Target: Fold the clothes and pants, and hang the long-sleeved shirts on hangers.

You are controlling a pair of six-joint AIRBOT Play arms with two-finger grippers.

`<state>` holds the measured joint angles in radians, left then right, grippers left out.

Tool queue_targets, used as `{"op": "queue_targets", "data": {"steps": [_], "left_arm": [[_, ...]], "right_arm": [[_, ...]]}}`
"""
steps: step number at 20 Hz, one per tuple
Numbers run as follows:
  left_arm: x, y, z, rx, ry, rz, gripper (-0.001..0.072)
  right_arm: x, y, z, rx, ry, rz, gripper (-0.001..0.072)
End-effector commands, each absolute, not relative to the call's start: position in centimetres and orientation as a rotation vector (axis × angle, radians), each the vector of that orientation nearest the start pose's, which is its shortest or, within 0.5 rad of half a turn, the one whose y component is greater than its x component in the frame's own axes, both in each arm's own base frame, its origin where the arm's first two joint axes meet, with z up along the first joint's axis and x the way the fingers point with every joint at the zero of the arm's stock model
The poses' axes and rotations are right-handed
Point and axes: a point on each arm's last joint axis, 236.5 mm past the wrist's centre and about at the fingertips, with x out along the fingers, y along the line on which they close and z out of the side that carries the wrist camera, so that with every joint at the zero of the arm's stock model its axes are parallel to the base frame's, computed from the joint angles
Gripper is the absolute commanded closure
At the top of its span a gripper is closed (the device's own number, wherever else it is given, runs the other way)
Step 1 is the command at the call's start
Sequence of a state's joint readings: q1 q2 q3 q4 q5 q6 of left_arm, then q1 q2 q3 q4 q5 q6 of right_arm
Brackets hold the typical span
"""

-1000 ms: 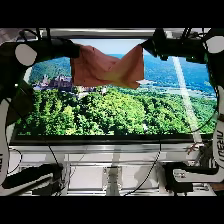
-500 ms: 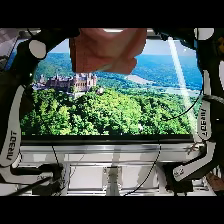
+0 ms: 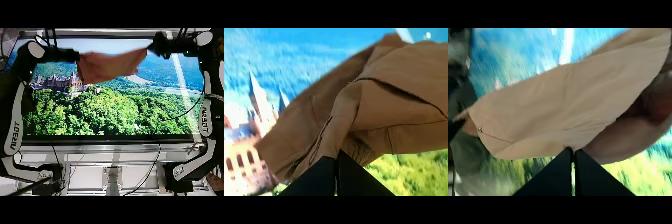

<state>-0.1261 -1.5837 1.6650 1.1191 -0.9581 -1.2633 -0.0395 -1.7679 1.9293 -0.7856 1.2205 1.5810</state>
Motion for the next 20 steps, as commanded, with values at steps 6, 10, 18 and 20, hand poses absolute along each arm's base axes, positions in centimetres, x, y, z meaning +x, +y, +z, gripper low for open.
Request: {"op": "queue_targets", "data": {"steps": [6, 10, 18, 20], "left_arm": [[39.4, -16.4, -1.9, -0.08, 1.294, -0.629, 0.0699], [36.9, -14.2, -3.2, 0.002, 1.341, -0.586, 0.0698], [36.6, -13.9, -2.6, -0.01, 1.336, -0.568, 0.0327], [36.7, -13.9, -1.9, -0.014, 1.321, -0.563, 0.0327]], "right_arm": [[41.9, 15.2, 0.2, 0.523, 1.518, 0.457, 0.0708], [39.8, 13.7, -1.7, 0.462, 1.555, 0.376, 0.0707], [41.2, 12.5, -1.7, 0.463, 1.508, 0.303, 0.0429], [41.9, 12.5, -0.7, 0.459, 1.479, 0.31, 0.0429]]}}
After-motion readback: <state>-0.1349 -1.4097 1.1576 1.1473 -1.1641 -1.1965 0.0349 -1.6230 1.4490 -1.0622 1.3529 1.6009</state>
